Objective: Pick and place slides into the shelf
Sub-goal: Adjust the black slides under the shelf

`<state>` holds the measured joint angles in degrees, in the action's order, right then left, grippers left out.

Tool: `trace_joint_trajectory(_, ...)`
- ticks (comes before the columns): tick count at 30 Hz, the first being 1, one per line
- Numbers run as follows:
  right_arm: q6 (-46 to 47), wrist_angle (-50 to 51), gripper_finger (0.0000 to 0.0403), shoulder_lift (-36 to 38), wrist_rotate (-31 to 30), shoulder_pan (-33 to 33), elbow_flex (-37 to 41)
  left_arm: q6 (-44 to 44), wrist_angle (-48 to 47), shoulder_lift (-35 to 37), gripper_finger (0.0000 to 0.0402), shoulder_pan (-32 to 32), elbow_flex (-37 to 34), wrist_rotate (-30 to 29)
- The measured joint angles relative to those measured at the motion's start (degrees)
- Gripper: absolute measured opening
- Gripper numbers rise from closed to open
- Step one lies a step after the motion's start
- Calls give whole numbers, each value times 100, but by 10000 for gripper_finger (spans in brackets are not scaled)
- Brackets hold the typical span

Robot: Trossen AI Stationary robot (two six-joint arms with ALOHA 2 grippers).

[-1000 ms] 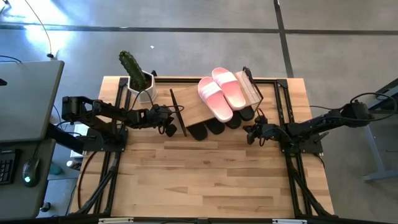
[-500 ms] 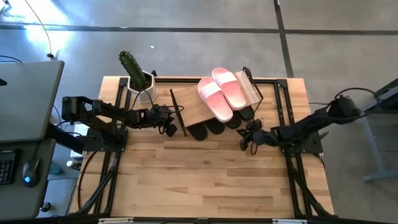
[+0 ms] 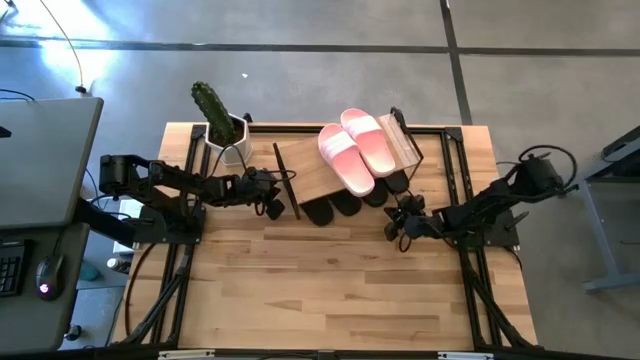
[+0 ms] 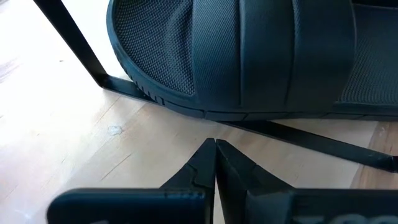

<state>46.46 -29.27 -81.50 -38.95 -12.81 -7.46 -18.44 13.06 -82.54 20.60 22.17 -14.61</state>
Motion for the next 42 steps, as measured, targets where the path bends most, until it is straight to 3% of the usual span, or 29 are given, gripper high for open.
trace_joint_trajectory(13, -39, -1189, 0, -715, 148, 360, -4, -28, 9, 0, 1, 0, 0, 0)
trace_joint_trajectory(42, -610, -1052, 0, -819, 983, 991, -264, -78, 101, 0, 1, 0, 0, 0)
